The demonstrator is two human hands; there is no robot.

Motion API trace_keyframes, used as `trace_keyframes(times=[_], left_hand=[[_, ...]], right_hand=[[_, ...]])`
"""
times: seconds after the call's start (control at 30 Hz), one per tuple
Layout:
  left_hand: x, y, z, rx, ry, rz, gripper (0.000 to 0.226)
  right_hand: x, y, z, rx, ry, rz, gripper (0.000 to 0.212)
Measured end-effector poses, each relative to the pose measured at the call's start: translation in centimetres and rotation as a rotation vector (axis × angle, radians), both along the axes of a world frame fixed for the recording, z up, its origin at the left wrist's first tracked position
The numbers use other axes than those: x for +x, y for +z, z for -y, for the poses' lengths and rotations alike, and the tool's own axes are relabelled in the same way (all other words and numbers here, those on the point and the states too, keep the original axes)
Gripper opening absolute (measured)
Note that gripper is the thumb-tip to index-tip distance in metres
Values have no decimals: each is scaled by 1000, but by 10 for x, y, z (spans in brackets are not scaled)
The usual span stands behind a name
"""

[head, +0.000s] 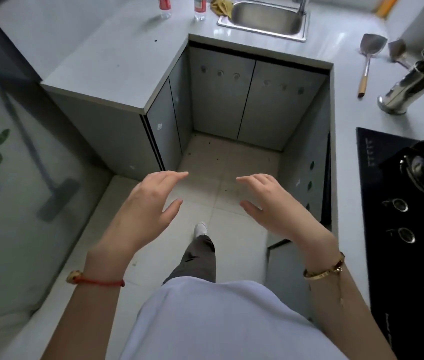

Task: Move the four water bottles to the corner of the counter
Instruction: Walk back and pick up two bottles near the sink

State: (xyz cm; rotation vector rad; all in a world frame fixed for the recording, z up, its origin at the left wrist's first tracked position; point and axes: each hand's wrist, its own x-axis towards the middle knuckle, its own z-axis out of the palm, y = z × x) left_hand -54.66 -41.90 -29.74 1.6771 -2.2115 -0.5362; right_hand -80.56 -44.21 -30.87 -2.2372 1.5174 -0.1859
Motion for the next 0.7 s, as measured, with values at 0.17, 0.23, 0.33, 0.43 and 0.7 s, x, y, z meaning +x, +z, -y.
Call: trace_keyframes(times=[0.17,0.23,0.33,0.43,0.7], left_hand=[[7,9,86,6,9,-9,49],[11,15,123,-4,10,-10,49],[16,23,178,-23,-11,-6,49],[21,26,227,-27,-22,-8,48],[23,22,322,-3,-35,11,48]], right_hand=[[10,10,87,-1,7,-15,50],[15,18,125,-14,4,-17,50],[23,27,178,-36,-9,-7,49],[29,32,223,-49,-22,17,48],[31,26,314,-23,-49,45,48]])
